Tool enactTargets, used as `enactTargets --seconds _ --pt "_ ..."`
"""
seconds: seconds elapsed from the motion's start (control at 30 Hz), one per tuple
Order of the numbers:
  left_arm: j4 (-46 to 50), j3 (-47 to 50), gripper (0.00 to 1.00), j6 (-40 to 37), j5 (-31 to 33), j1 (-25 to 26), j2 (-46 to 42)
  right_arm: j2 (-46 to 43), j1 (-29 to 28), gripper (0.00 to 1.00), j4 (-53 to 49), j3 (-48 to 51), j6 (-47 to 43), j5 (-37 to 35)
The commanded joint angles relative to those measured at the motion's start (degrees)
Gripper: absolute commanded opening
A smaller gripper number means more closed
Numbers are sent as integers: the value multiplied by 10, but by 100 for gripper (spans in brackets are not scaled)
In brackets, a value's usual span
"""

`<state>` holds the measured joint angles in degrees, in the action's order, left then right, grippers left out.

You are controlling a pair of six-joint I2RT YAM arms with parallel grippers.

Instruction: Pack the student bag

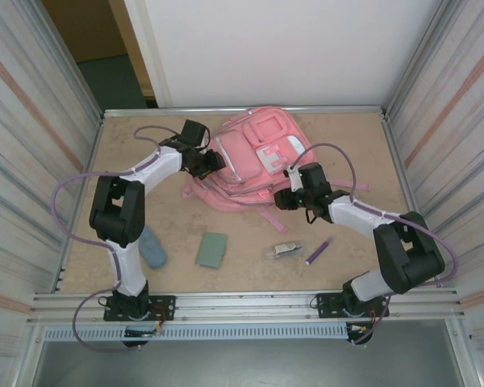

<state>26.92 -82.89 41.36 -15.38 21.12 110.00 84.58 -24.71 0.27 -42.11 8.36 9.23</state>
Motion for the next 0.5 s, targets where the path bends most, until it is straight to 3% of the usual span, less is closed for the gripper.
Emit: enactTargets --seconds 0.0,0.1,0.2,0.47 --pt "-15 -2 34 10 4 2 3 14 4 49 -14 -20 22 -3" --pt "-19 -5 23 21 4 1 3 22 3 49 -24 -34 28 0" --pt "-27 -2 1 22 2 3 -6 32 -1 49 -29 -50 33 14" --pt "-24 -8 0 35 -15 9 -72 80 -7 49 -86 -114 30 27"
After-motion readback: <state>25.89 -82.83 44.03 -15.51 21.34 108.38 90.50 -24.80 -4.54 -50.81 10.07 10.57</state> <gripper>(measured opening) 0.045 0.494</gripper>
